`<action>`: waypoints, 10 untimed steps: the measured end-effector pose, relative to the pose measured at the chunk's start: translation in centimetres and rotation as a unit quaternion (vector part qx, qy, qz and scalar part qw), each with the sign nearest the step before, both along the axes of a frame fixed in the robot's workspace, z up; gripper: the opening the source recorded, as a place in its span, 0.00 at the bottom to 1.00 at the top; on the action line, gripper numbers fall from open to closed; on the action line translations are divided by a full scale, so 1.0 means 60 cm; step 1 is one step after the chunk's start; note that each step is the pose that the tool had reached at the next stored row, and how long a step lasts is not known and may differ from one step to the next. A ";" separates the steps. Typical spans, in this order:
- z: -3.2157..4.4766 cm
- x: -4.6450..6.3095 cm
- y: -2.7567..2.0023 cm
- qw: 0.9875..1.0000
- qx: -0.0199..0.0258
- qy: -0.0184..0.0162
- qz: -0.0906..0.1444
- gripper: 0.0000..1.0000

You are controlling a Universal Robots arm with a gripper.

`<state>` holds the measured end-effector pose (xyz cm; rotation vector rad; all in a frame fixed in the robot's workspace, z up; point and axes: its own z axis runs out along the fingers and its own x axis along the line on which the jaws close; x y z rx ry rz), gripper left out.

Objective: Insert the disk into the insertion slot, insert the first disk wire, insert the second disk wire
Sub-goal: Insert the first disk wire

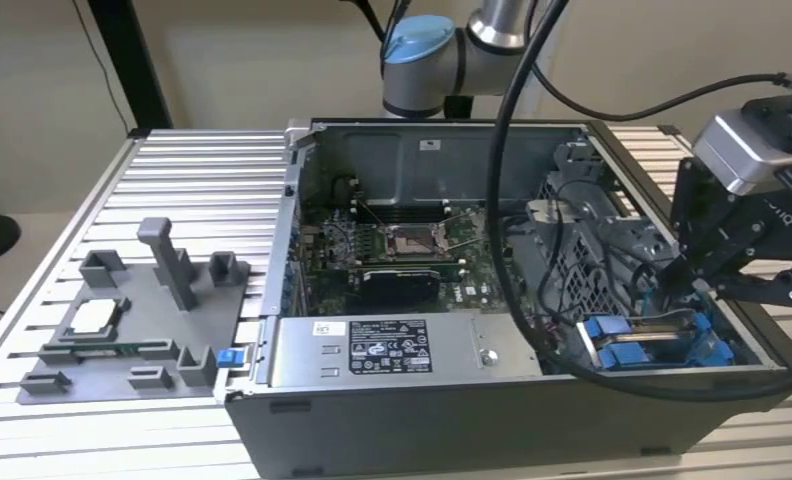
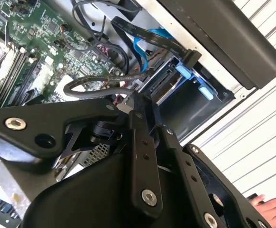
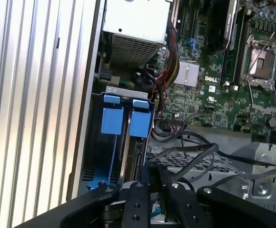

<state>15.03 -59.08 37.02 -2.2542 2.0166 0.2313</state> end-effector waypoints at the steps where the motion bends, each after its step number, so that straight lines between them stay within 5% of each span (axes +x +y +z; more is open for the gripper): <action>1: -0.001 0.000 -0.0003 1.000 0.000 0.000 -0.004 0.00; 10: -0.004 0.000 -0.0008 1.000 0.000 0.001 -0.013 0.00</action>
